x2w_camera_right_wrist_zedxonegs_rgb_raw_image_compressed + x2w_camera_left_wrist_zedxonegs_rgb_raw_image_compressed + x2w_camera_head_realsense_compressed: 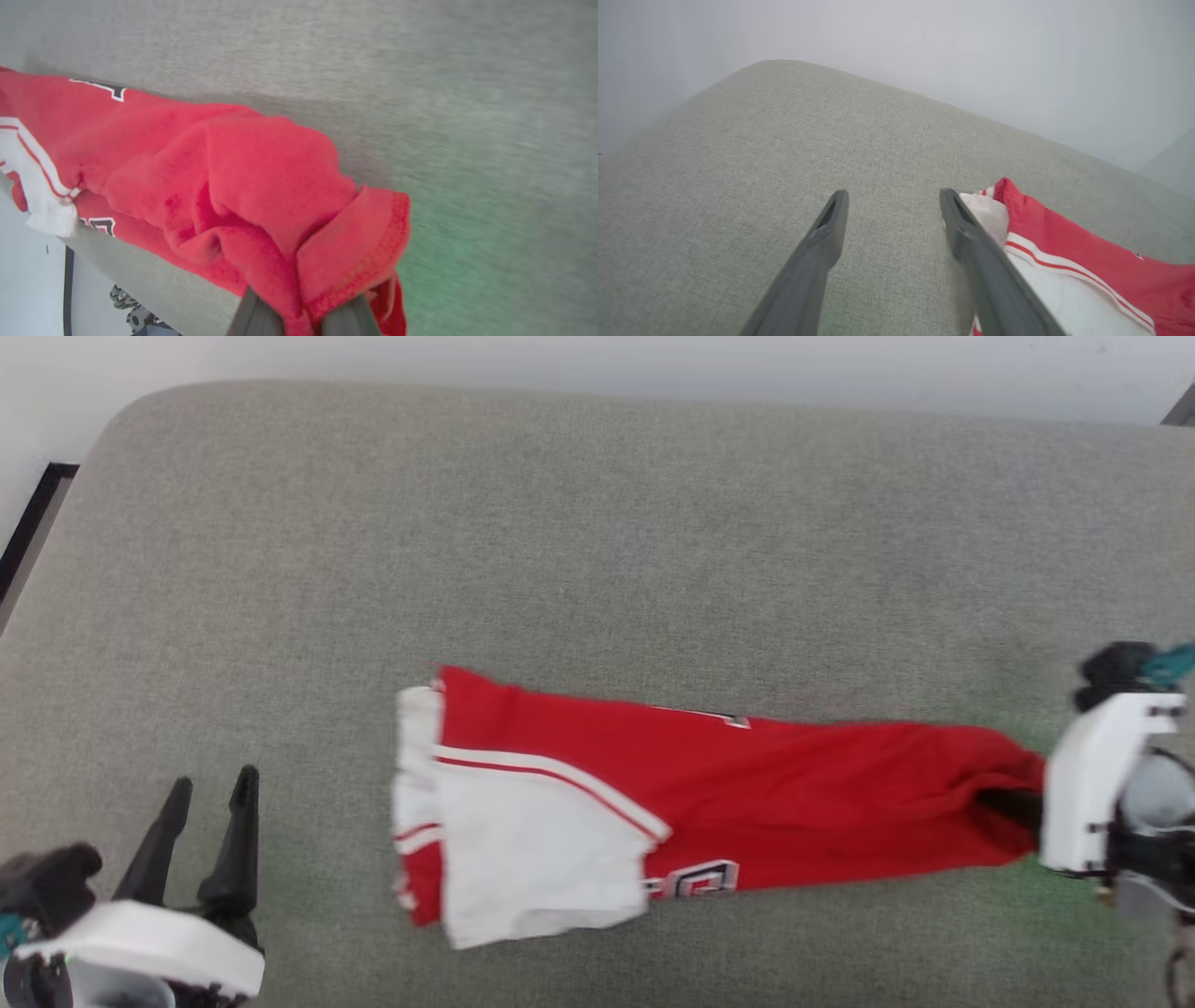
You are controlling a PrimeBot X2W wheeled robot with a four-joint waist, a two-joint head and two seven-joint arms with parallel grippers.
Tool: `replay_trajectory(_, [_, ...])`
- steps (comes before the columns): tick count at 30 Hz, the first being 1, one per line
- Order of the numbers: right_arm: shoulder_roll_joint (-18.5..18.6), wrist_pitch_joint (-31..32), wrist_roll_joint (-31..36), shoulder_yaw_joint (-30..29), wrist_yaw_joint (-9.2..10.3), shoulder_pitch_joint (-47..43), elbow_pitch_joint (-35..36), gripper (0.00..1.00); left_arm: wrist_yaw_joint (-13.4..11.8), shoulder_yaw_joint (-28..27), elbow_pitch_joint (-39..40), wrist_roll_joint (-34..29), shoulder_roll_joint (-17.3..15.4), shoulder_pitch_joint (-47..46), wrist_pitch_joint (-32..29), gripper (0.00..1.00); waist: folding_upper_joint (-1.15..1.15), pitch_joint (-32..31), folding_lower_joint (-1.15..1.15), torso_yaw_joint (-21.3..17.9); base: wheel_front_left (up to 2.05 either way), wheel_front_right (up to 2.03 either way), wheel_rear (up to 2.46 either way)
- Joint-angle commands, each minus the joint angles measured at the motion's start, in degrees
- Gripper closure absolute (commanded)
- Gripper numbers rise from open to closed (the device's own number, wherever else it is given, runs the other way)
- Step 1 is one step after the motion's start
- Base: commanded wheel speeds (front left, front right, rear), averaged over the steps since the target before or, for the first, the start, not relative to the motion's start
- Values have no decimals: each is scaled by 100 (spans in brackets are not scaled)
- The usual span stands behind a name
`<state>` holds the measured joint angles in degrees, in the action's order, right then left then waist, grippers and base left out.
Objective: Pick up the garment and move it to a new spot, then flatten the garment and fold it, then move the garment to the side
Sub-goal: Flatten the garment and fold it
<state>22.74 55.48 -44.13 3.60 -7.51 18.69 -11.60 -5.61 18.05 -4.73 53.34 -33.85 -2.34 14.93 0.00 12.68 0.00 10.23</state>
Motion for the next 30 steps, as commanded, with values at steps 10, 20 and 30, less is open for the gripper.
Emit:
replay_trajectory(10, [633,170,524,-1263,4,-87,-314,100,682,-904,-201,-663,706,482,35,0,0,-126,0,-124,0,0,0])
replay_trajectory(20, [547,279,719,-1563,3,-143,-217,100,1043,-1262,-477,-957,1155,586,36,0,0,-327,0,-198,0,0,0])
replay_trajectory(30, [-7,633,282,-666,3,-642,1453,100,1148,-1179,-641,-936,1214,577,36,0,0,-450,0,-104,0,0,0])
